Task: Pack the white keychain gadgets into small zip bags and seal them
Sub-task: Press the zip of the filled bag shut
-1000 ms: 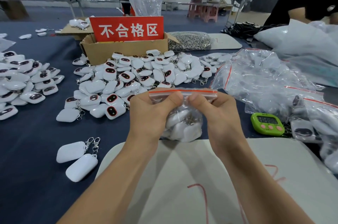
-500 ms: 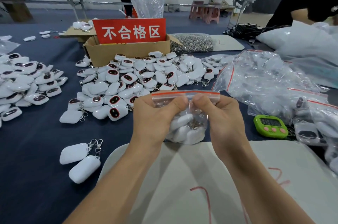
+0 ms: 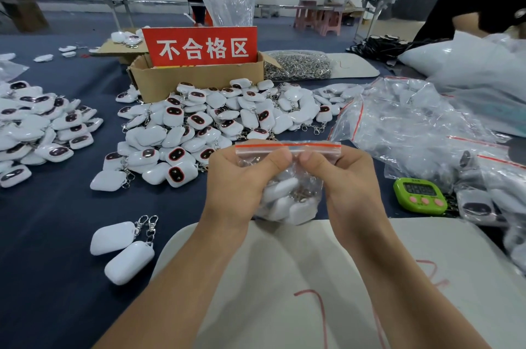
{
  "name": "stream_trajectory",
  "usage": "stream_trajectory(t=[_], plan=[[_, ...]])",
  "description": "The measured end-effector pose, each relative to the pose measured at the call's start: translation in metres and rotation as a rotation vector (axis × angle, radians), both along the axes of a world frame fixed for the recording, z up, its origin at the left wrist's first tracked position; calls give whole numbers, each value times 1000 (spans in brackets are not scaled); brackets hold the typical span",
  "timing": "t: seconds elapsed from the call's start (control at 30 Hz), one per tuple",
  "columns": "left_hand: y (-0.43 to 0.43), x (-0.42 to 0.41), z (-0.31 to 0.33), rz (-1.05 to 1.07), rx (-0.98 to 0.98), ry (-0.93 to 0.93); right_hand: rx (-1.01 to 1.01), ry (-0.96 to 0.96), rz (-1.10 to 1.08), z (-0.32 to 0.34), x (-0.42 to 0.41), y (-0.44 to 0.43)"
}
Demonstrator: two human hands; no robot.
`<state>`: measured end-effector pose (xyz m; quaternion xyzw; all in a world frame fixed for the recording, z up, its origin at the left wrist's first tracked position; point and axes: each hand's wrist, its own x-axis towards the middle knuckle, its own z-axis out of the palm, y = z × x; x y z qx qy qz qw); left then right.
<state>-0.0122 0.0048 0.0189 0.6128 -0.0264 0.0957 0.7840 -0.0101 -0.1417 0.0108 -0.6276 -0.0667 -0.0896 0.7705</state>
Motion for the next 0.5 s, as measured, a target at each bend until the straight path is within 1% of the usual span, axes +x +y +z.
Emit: stream_trajectory(t=[0.23, 0.33, 0.5], plan=[[0, 0, 1, 32, 24, -14, -16, -4, -28, 5, -3, 2], [-1, -1, 2, 53, 40, -24, -33, 24, -20, 5, -5, 3], [-4, -1, 3, 89, 55, -27, -5, 27, -56, 3, -5, 7]])
